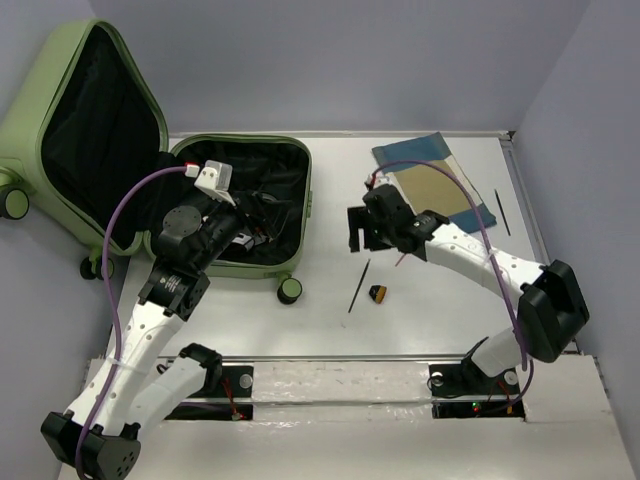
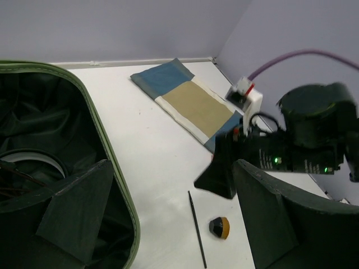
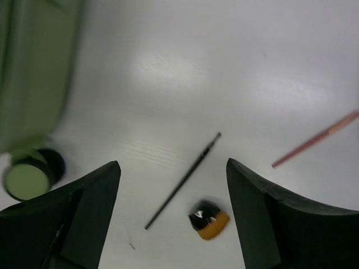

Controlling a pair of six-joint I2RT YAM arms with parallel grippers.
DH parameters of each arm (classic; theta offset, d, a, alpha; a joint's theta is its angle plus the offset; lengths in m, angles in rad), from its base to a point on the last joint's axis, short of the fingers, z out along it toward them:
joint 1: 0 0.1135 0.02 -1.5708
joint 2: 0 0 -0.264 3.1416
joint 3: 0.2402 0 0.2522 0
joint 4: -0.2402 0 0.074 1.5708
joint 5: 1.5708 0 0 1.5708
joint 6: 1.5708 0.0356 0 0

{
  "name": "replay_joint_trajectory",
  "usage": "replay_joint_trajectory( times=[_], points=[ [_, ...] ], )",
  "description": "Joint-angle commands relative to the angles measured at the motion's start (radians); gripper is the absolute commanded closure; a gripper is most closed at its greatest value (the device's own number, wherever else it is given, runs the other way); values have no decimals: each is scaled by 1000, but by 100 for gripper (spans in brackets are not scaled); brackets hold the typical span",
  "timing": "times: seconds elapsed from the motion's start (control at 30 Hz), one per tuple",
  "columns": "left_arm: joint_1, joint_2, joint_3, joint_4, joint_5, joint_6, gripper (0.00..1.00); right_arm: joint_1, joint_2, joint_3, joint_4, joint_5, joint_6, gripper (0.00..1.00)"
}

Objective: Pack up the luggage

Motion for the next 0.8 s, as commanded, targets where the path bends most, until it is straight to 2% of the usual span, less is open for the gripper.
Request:
replay_joint_trajectory(
  times=[0.0,0.1,0.23,0.3,0.5,0.77],
  points=[
    [-7,-8,17,36,14,8,1,5,-81,-215,-127,-10,29,14],
    [-7,-7,16,38,19,3,1,5,-133,-287,-135,-87,49,14],
    [-7,-5,16,42,19,5,1,5,-144,-352,-117,-147,45,3],
    [-7,-2,13,44,20,2,1,5,-129,-357,-83,-164,46,3],
    [-7,1,13,44,20,3,1,5,-57,-352,-3,-170,32,12],
    [-7,4,14,42,22,5,1,5,25,-350,-2,-127,34,25]
  ],
)
